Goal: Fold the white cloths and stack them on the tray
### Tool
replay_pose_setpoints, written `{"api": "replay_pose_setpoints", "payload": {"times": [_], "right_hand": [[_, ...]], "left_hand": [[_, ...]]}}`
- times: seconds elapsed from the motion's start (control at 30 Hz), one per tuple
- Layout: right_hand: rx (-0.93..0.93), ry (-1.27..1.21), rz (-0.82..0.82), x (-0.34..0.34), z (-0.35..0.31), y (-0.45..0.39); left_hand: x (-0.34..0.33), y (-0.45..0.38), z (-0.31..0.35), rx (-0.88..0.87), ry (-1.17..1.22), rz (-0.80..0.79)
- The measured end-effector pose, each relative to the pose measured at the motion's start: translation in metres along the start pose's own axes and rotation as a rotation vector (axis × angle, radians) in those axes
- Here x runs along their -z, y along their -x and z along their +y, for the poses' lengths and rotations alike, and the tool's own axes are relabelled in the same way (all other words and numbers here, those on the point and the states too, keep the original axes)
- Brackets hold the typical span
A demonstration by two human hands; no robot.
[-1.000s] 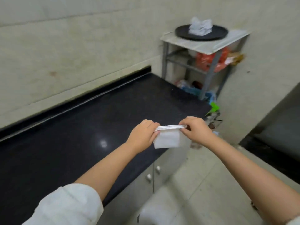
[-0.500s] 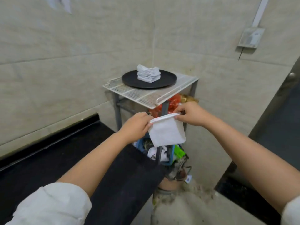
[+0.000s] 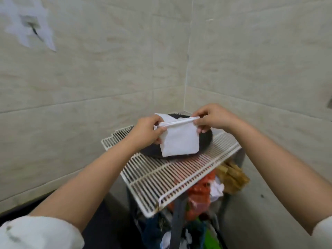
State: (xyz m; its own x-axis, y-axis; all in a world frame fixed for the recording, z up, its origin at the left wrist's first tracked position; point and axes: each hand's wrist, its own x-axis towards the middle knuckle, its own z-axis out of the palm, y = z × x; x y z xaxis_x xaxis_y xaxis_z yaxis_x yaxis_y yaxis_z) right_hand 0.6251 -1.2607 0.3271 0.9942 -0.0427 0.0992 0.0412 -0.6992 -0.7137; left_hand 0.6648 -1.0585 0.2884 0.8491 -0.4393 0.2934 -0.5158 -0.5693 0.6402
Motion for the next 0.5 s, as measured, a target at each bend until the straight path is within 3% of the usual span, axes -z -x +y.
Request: {"api": "replay_pose_setpoints", "payload": {"times": [0.07,0.23,0.37,0.5], "right_hand": [[0.049,-0.045,0.021,0.017,0.010,-0.044],[0.283,0.028,0.129,0.029,0.031,-0.159],[0.326,0.068,0.037,0.008,0.072,-0.212],[0.326,0.143,-0.198,-0.017,0.121,-0.229]], "left_hand": [[-0.006,-0.036,0.007,0.057,0.018,0.087],[-0.016,-0.116,0.019,0.157,-0.324,0.379],[-0.054,-0.143,0.002,0.291,-0.417,0.309],[-0.095,-0.141,-0.021,0.413,-0.520,0.167]]}}
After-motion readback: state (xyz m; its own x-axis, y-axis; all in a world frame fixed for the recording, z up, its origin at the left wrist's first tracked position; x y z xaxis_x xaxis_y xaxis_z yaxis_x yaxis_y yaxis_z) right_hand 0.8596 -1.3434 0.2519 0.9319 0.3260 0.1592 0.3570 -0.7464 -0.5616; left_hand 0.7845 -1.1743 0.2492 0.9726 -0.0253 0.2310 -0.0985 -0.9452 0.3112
